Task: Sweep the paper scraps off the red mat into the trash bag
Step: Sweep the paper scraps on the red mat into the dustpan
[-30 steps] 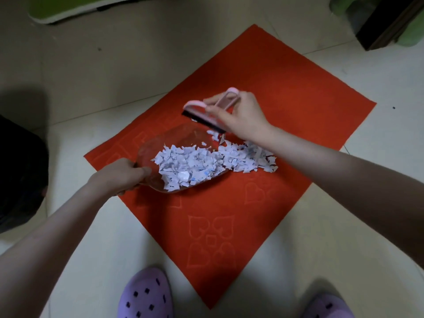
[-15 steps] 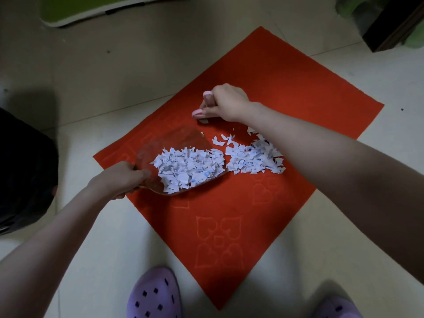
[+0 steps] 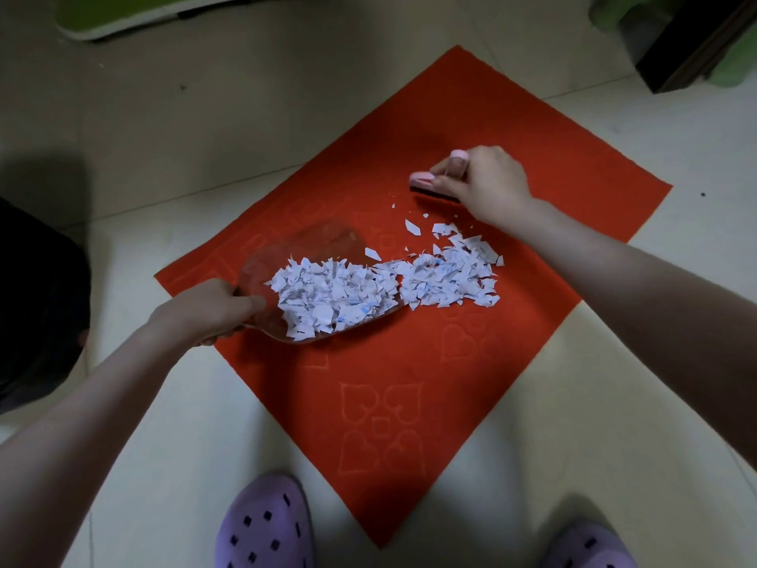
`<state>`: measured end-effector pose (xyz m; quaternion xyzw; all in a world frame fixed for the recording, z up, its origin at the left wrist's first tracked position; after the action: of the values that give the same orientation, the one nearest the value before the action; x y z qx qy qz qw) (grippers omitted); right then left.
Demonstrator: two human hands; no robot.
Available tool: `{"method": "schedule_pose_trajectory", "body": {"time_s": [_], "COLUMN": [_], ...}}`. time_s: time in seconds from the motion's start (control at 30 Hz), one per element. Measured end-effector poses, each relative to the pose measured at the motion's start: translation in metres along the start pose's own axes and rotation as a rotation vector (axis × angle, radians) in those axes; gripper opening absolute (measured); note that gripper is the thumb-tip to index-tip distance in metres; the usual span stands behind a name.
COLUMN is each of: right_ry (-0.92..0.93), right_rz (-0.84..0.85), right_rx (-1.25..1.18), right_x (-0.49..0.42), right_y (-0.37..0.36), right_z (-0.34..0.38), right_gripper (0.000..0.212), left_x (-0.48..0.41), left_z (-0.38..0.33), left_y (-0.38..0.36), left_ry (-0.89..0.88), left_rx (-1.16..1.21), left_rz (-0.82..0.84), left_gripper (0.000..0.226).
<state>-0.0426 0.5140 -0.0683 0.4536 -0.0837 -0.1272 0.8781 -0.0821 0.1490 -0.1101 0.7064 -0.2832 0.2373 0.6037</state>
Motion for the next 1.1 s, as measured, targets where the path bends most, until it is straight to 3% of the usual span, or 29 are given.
{"method": "schedule_pose_trajectory", "body": {"time_s": [0.17,0.33,0.47,0.6,0.8,1.1], "right_ry": [-0.014,0.051,0.015,-0.115,-0.246,-0.077], "right_rz": [0.121,0.218,0.043,-0.132,-0.167,-0.053], "right_rx": [-0.024,-0.216,-0.278,-0.139,0.064,-0.107], "right_x": [0.023,0.038,0.04,0.047,0.068,0.082], "right_y": [-0.032,-0.035,-0.004,0.011,0.019,-0.018], "right_z": [-0.002,0.015,0.0,-0.036,-0.052,-0.011], "right_gripper": [0.043,0.015,0.019,0.026,0.042,0.03], "left_x": [0.002,0.005,0.006,0.008,0.013,0.015], "left_z": [-0.006,-0.011,-0.014,-0.019,-0.02,-0.028], "left_y": [-0.002,-0.005,-0.005,-0.005,-0.002,-0.007], "left_ry": [-0.007,-0.014,-0.003,-0.011,-0.008,-0.026], "left_rx": [-0.019,-0.043,-0.062,-0.063,-0.101,-0.109], "left_rz": [0.009,0.01,0.007,0.022,0.027,0.053], "left_gripper": [0.036,0.038,0.039,0.038,0.038,0.035]}}
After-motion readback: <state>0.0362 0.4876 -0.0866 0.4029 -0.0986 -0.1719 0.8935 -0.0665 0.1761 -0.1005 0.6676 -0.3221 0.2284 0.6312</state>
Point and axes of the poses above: each hand's wrist, its own x-axis away from the middle knuckle, its own y-axis out of the back of the hand, z = x × y, the point moved 6 cm from there along -x, towards the middle knuckle, and after that the axes turned 10 degrees about -x, right-handed, at the moved point
